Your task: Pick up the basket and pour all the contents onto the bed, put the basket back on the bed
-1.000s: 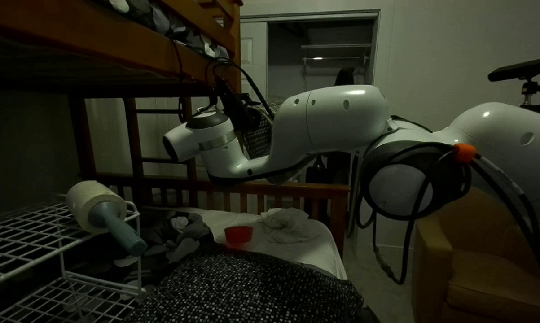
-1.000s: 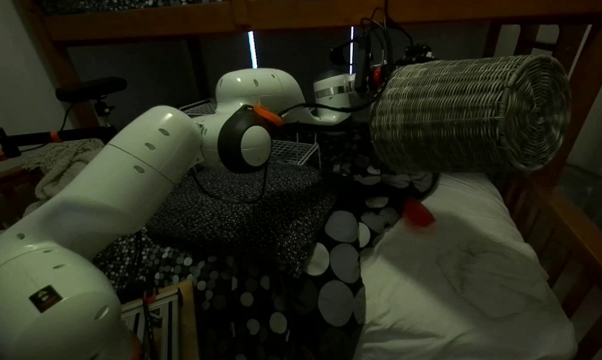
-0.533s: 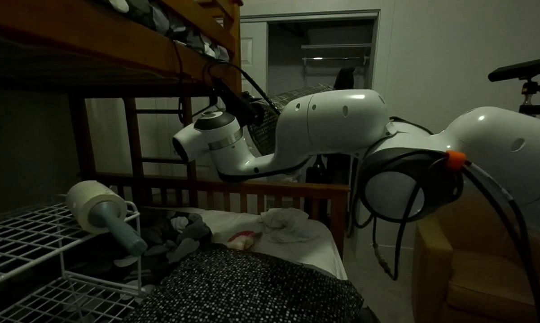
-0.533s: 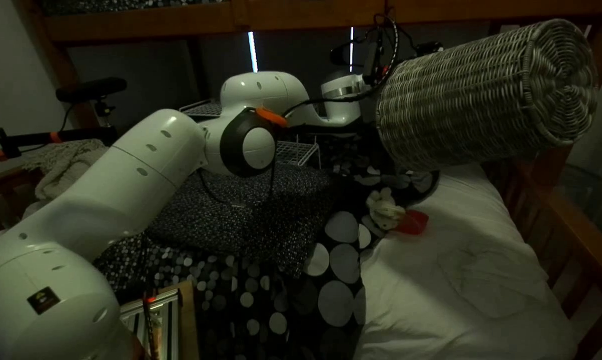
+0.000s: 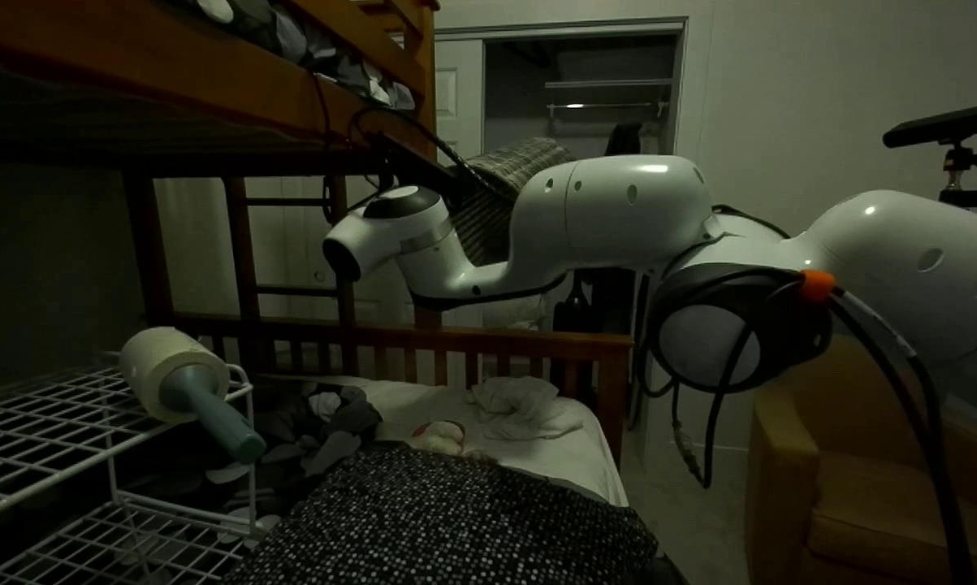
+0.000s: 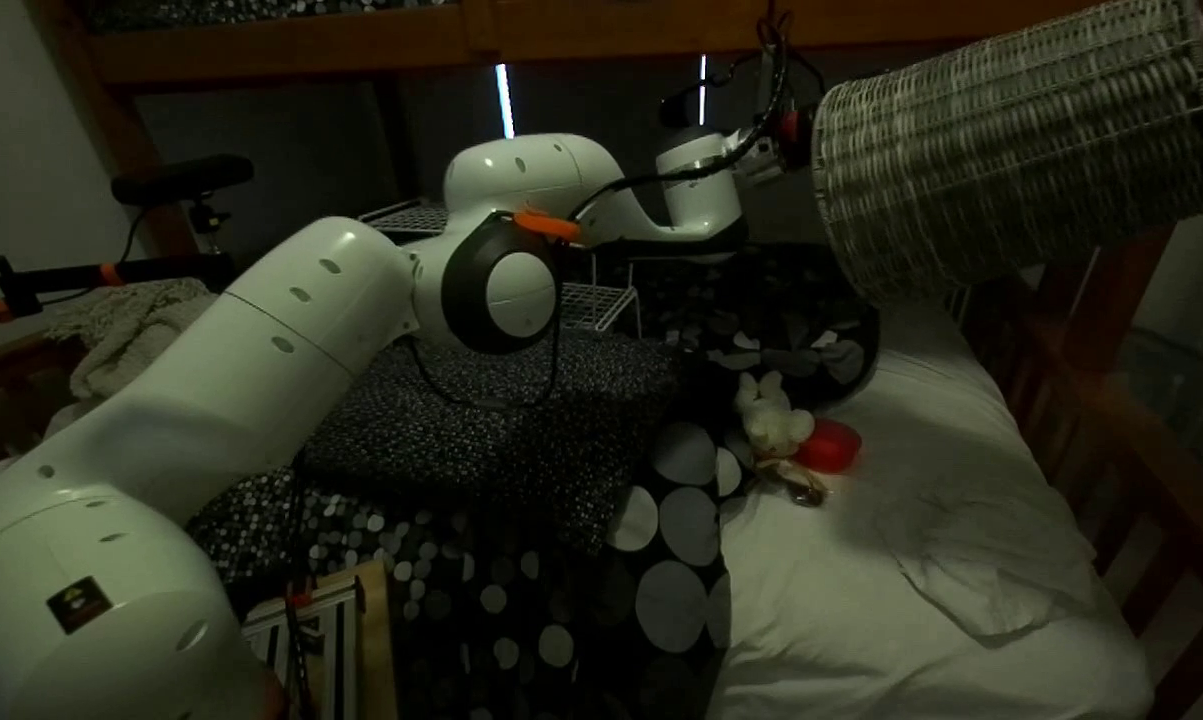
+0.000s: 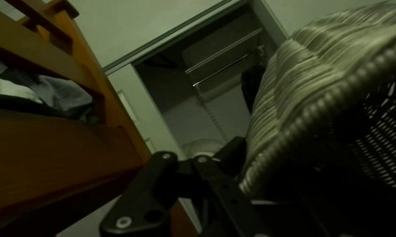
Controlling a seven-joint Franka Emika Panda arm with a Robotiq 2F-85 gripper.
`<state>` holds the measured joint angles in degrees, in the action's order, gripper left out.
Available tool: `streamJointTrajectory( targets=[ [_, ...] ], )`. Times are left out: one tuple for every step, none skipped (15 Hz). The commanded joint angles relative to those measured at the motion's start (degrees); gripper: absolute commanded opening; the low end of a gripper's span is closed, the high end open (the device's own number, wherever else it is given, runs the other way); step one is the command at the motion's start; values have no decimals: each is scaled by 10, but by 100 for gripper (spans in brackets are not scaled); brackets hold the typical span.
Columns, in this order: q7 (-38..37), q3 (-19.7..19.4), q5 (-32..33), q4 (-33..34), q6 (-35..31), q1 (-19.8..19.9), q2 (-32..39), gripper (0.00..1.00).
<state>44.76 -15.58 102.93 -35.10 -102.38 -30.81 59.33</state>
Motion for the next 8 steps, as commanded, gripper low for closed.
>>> streamJointTrajectory(
  targets=[
    [-96, -10, 20, 21, -46, 10, -7, 3],
    [-132, -8, 14, 21, -39, 8, -8, 3],
    [-169, -6, 12, 19, -37, 7, -9, 3],
    [-207, -6, 11, 18, -35, 6, -8, 3],
    [-244, -3, 8, 14, -30, 4, -9, 3],
    [-279, 0, 3, 12, -26, 3, -9, 3],
    [-308, 8, -11, 7, -15, 3, -12, 3],
    [-312, 16, -29, -5, 0, 2, -18, 3]
  ],
)
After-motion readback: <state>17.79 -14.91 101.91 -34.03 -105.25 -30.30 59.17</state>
